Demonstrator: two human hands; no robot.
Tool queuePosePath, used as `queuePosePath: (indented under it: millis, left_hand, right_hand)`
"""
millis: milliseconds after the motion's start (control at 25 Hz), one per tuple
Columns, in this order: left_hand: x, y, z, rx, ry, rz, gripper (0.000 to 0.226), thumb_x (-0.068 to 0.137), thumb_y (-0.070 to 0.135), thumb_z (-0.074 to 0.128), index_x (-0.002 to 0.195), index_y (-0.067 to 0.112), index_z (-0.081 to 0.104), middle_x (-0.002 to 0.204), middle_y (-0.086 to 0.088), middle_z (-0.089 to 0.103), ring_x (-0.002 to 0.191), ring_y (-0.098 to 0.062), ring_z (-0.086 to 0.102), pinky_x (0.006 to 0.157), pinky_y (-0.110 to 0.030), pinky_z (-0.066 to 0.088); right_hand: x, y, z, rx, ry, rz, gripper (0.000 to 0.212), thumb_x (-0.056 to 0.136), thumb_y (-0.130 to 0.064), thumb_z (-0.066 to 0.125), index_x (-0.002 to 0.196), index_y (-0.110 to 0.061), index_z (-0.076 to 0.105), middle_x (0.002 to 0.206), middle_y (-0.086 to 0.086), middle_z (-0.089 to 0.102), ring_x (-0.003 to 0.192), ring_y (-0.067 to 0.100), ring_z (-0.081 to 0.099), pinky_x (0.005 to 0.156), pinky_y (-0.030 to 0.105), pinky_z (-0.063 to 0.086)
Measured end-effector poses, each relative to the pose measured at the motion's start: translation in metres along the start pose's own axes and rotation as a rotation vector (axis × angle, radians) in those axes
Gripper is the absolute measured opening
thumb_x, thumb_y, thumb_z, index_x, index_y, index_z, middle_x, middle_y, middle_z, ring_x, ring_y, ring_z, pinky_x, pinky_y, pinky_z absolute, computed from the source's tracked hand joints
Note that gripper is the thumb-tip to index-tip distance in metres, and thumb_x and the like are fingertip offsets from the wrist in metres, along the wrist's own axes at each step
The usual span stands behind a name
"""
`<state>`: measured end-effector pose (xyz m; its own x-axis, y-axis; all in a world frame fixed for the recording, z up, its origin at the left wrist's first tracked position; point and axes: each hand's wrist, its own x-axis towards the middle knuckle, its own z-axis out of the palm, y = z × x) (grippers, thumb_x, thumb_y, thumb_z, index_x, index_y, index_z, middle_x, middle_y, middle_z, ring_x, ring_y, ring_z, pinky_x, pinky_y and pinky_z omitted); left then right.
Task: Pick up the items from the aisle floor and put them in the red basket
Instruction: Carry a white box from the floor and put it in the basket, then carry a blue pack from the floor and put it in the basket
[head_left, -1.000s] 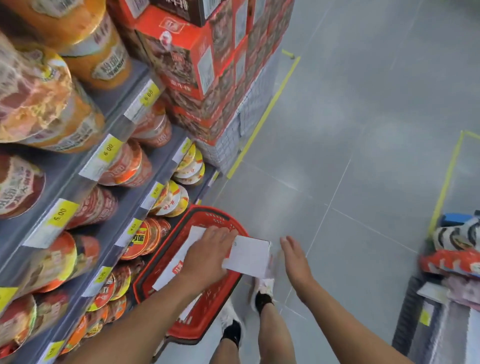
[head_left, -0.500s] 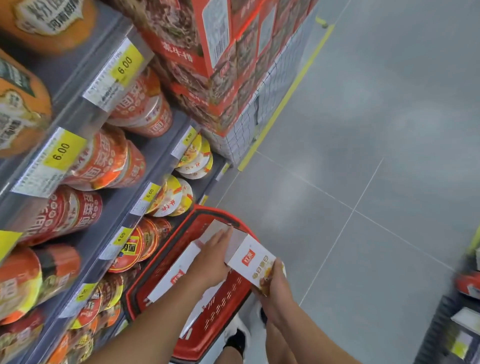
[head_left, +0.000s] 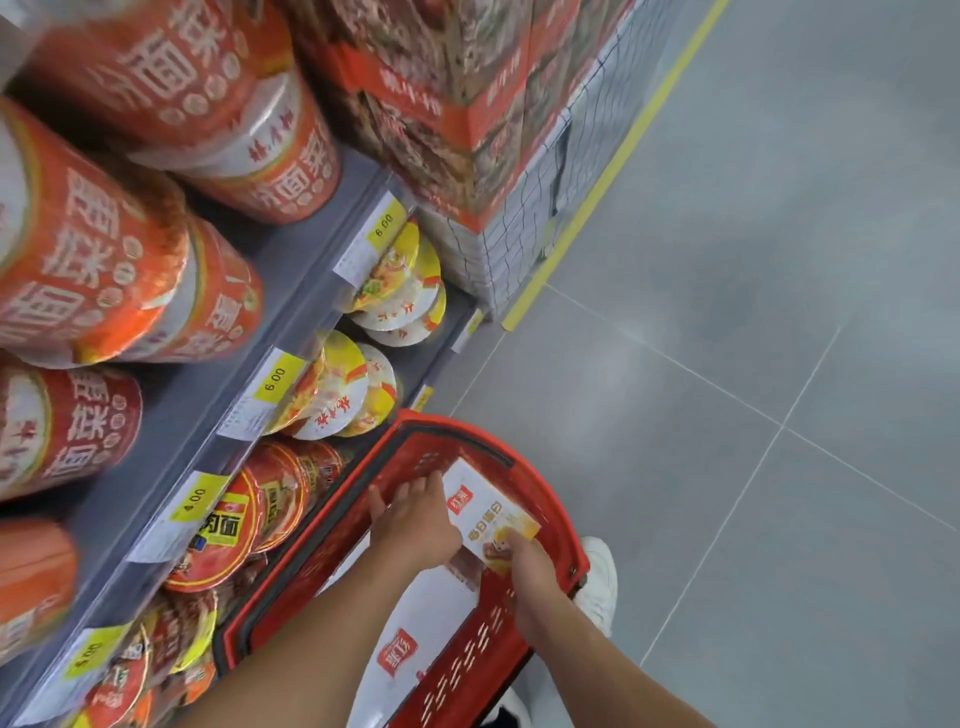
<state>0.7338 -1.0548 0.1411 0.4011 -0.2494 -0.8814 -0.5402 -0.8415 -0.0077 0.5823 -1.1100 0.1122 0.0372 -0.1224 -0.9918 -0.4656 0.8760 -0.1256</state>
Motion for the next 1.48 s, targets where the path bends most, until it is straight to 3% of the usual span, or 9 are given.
queuePosePath:
  millis: [200,320,480,600,640,760,920,1120,1480]
  left_hand:
    - [0.033,-0.004,0.01,0.032,-0.134,0.032,0.086,0.091,0.033,0.047,0.162,0.019,-0.001,0.171,0.001,0.003,0.157,-0.022,-0.003,0.124,-0.055,-0.007]
    - [0.019,-0.006,0.007,0.093,-0.079,0.066,0.084,0.098,0.042,0.047,0.162,0.018,-0.002,0.171,0.002,0.001,0.157,-0.021,-0.006,0.124,-0.056,-0.005]
    - [-0.023,-0.009,-0.002,0.131,0.0,0.111,0.079,0.101,0.046,0.044,0.162,0.022,-0.002,0.171,0.004,0.001,0.157,-0.022,-0.006,0.124,-0.057,-0.003]
    - [-0.073,-0.01,-0.018,0.137,0.085,0.153,0.079,0.102,0.054,0.041,0.162,0.025,-0.001,0.171,0.005,0.002,0.157,-0.022,-0.006,0.124,-0.058,0.0]
    - [-0.093,-0.011,-0.025,0.144,0.114,0.158,0.08,0.101,0.057,0.039,0.162,0.025,-0.001,0.171,0.005,0.001,0.157,-0.023,-0.008,0.124,-0.058,0.0]
    - [-0.156,-0.017,-0.046,0.157,0.173,0.167,0.086,0.098,0.064,0.04,0.161,0.026,-0.006,0.171,0.002,-0.003,0.156,-0.028,-0.01,0.124,-0.057,0.002]
    - [-0.242,-0.025,-0.094,0.077,0.313,0.219,0.096,0.092,0.073,0.043,0.161,0.03,-0.008,0.171,-0.003,-0.004,0.156,-0.031,-0.006,0.124,-0.057,0.007]
    - [-0.334,-0.031,-0.129,-0.022,0.443,0.256,0.103,0.087,0.079,0.046,0.162,0.029,-0.003,0.171,-0.003,0.003,0.156,-0.03,-0.001,0.123,-0.057,0.01]
    - [-0.45,-0.058,-0.164,-0.034,0.797,0.406,0.099,0.088,0.077,0.047,0.161,0.033,-0.004,0.171,0.003,-0.004,0.157,-0.023,-0.009,0.125,-0.054,0.002]
  right_hand:
    - [0.034,0.006,0.007,0.014,-0.088,0.052,0.022,0.104,-0.032,0.056,0.12,-0.021,0.067,0.111,-0.004,0.073,0.099,0.012,0.064,0.092,0.039,0.043]
    - [0.017,0.001,0.008,0.013,-0.089,0.093,0.01,0.105,-0.03,0.056,0.108,-0.022,0.062,0.097,-0.012,0.064,0.085,0.003,0.056,0.093,0.038,0.038]
    - [-0.016,-0.009,0.006,-0.063,-0.114,0.033,0.03,0.102,-0.035,0.06,0.128,-0.019,0.059,0.103,-0.012,0.064,0.088,0.003,0.056,0.09,0.035,0.042]
    - [-0.064,-0.023,0.002,-0.161,-0.147,-0.099,0.071,0.082,-0.054,0.073,0.143,-0.023,0.053,0.132,-0.005,0.064,0.114,0.016,0.06,0.106,0.043,0.043]
    - [-0.089,-0.028,-0.001,-0.238,-0.14,-0.156,0.074,0.079,-0.054,0.075,0.142,-0.023,0.054,0.133,-0.003,0.065,0.117,0.017,0.062,0.105,0.04,0.047]
    - [-0.161,-0.034,-0.011,-0.445,-0.053,-0.416,0.026,0.093,-0.031,0.074,0.115,-0.03,0.061,0.112,-0.01,0.07,0.103,0.009,0.069,0.088,0.024,0.056]
    - [-0.266,-0.054,-0.026,-0.821,0.063,-0.7,0.082,0.076,-0.065,0.069,0.146,-0.027,0.05,0.146,-0.001,0.052,0.138,0.02,0.047,0.113,0.039,0.042]
    - [-0.378,-0.085,-0.059,-0.972,0.132,-0.835,0.099,0.088,-0.056,0.074,0.162,-0.012,0.025,0.169,0.012,0.023,0.157,0.027,0.019,0.127,0.042,0.019]
    - [-0.517,-0.1,-0.052,-1.364,0.33,-1.29,0.112,0.079,-0.082,0.06,0.165,-0.028,0.012,0.173,0.002,0.011,0.157,0.027,0.016,0.124,0.047,0.026]
